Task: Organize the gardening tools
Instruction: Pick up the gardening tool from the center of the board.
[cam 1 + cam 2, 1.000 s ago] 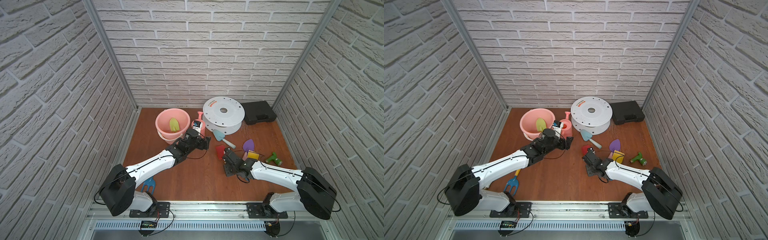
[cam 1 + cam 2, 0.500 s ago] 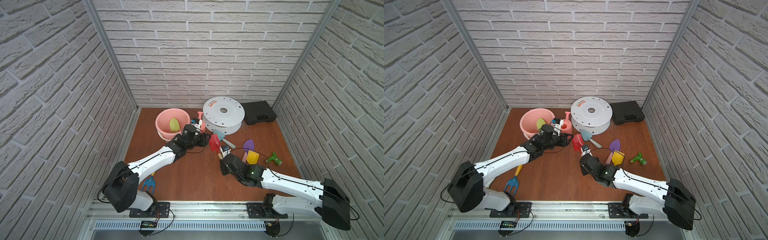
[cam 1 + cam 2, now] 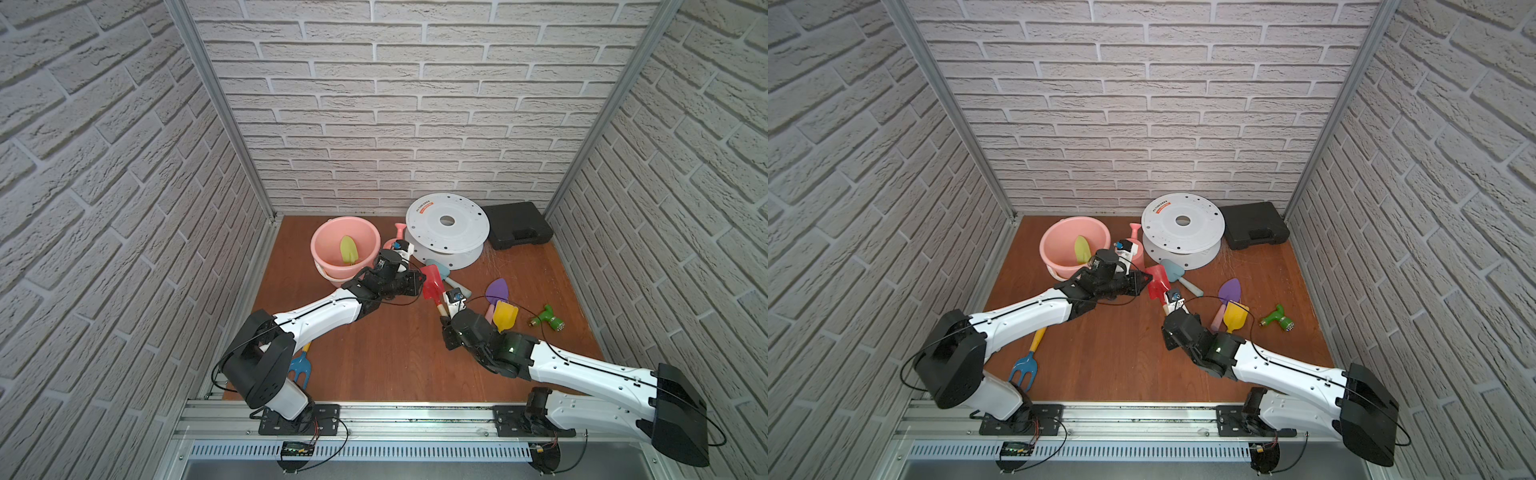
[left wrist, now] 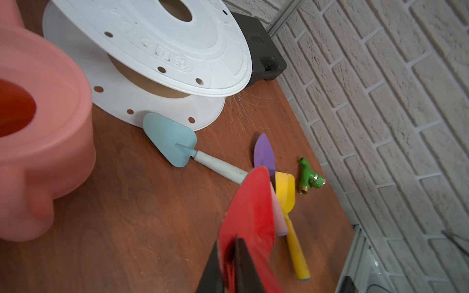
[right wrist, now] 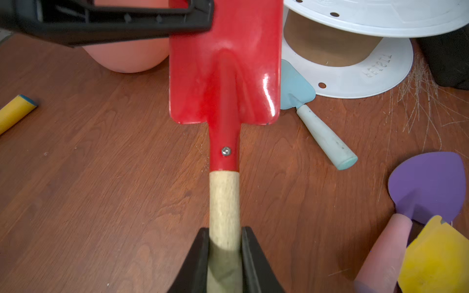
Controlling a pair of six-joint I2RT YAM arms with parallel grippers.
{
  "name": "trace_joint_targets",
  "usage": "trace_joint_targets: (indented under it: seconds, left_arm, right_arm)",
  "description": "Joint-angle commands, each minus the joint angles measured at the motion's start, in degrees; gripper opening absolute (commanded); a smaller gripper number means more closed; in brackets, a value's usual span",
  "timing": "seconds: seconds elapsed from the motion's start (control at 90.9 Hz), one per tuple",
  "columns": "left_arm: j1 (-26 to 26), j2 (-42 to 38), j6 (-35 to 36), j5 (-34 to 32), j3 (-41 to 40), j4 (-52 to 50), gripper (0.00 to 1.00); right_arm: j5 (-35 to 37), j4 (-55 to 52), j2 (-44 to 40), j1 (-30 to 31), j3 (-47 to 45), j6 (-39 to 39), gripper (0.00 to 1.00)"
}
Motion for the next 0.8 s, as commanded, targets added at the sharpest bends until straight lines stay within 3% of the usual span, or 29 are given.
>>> trace_joint_targets:
  seconds: [0.0,0.066,0.143,0.33,0.462,0.682,0.792]
  left_arm:
    - [-0.3,0.8,1.9,0.2,1.1,2.5,0.0]
    - [-0.3,0.5,2.2,0.3,1.3,2.5,0.0]
    - [-0.2,-0.1,3.2,0.2,1.8,1.3,0.0]
    - [0.0,-4.1,9.9,-2.5,4.8,-5.3,0.0]
    - [0.3,-8.3,16.9,-8.2,7.4,-11.4,0.0]
    - [1.2,-16.4,26.0,-19.1,9.0,-13.1,0.0]
    - [3.0,-18.8,30.1,-24.1,12.4,-16.4,0.0]
  right_arm:
    - [1.0,4.3,-1.7,0.5,-0.5,-0.9,0.03]
    - [0.8,4.6,-2.0,0.5,-0.8,-1.1,0.11]
    - [0.6,4.9,-2.8,0.5,-1.2,-1.3,0.36]
    - [0.3,5.4,-5.2,0.6,-2.1,-1.5,0.78]
    - [-0.4,4.6,-6.0,0.7,-1.8,-1.8,0.84]
    - [-1.3,4.3,-7.5,1.5,-2.1,-2.2,0.91]
    - [-1.9,4.7,-8.4,1.9,-2.5,-2.8,1.0]
